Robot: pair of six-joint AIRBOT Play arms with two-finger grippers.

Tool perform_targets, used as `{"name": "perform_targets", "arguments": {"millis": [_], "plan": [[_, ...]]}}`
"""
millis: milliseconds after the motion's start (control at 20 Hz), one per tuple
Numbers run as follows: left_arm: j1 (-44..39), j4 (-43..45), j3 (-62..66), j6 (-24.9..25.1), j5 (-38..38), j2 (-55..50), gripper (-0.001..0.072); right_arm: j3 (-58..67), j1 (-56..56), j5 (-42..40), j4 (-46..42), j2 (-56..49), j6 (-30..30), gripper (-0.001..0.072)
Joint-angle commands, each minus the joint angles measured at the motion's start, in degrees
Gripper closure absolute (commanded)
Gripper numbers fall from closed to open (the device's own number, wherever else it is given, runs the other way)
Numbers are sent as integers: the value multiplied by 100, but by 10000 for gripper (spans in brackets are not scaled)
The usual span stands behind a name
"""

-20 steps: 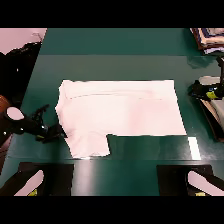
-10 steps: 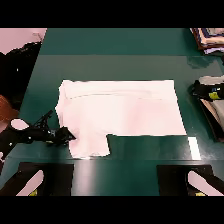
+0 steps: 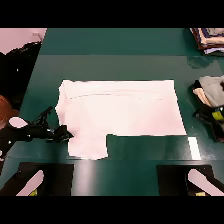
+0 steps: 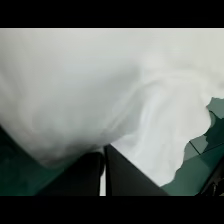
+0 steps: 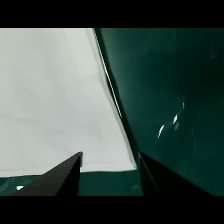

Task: Fold the shirts.

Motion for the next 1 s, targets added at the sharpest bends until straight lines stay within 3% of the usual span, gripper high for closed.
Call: {"name": "perform_targets", "arguments": {"millis": [0, 350, 550, 600, 650, 850, 950], "plan": [[0, -48, 236, 87, -72, 4, 680, -887, -927, 162, 59, -4, -286, 267], [0, -48, 273, 81, 131, 4, 680, -1709, -1141, -621, 944, -7, -647, 288], [0, -46, 273, 83, 138, 4, 680, -1703, -1078, -612, 1150, -271, -684, 290], [0, -44, 273, 83, 131, 4, 680, -1703, -981, -564, 1147, -400, -693, 313], [0, -44, 273, 83, 118, 4, 680, -1703, -850, -542, 1150, -518, -789, 422], [0, 378, 343, 79, -85, 4, 680, -1700, -393, -640, 1005, -501, -846, 653], [0, 737, 501, 57, -424, 17, 682, -1700, -321, -656, 745, -122, -855, 695]]}}
